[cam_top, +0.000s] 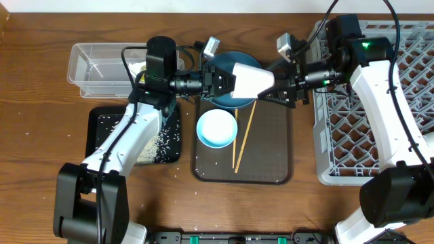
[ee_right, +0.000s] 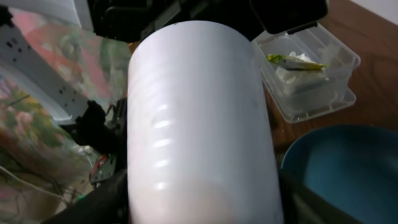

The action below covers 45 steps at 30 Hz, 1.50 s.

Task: Sort waste into correct bins and load items into the dishwasher rack
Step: 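Carry the pink cup right and place it upside down in the rack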

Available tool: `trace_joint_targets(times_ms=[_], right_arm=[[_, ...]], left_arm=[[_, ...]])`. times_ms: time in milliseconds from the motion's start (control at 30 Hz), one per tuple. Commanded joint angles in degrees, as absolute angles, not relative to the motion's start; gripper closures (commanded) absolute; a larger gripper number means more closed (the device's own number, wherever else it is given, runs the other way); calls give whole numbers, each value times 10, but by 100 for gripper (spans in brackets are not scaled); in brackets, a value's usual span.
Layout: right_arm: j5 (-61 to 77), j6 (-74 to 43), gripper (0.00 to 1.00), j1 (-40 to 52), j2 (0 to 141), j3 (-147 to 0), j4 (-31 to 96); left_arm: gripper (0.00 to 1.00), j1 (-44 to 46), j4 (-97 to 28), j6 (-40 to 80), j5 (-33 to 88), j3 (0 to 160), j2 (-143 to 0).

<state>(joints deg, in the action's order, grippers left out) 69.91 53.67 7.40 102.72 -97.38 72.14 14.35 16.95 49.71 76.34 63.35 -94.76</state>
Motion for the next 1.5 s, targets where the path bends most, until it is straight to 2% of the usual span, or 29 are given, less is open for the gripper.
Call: trace_joint_targets(times_ms=[0,33,67,100,133,200,300,400,467,567,700,1000,1467], right_arm=[[729,545,56,79,1027,-972,722],[729,545,65,79,1027,-972,722],[729,545,69,79,1027,-972,722],[728,544,69,79,1027,-972,723],[724,544,69,79,1027,-972,724],[705,542,69,79,1027,-972,729],[637,511,71,78,1027,-972,729],[552,459,91,70,1026,-975,724],[479,385,98,55,1026,-981,714],[347,273,99,24,1025,-1000,707],[167,124,99,-43,1025,-1047,707],[-90,-23,99,-176,1027,-1082,673],[-115,-63,97,-317,1105,-1081,643]], left_arm=[[94,143,173,501,765,636,-947],[94,143,173,501,765,636,-947],[94,143,173,501,765,636,-947],[93,143,173,500,764,636,-947],[87,143,172,498,761,636,-947],[67,143,172,481,758,636,-947],[55,143,147,403,751,636,-947],[45,143,46,329,672,636,-947],[39,141,-39,273,588,636,-947],[36,130,-132,227,483,636,-945],[34,106,-211,188,410,636,-916],[34,79,-298,153,271,636,-792],[34,79,-311,152,259,636,-775]])
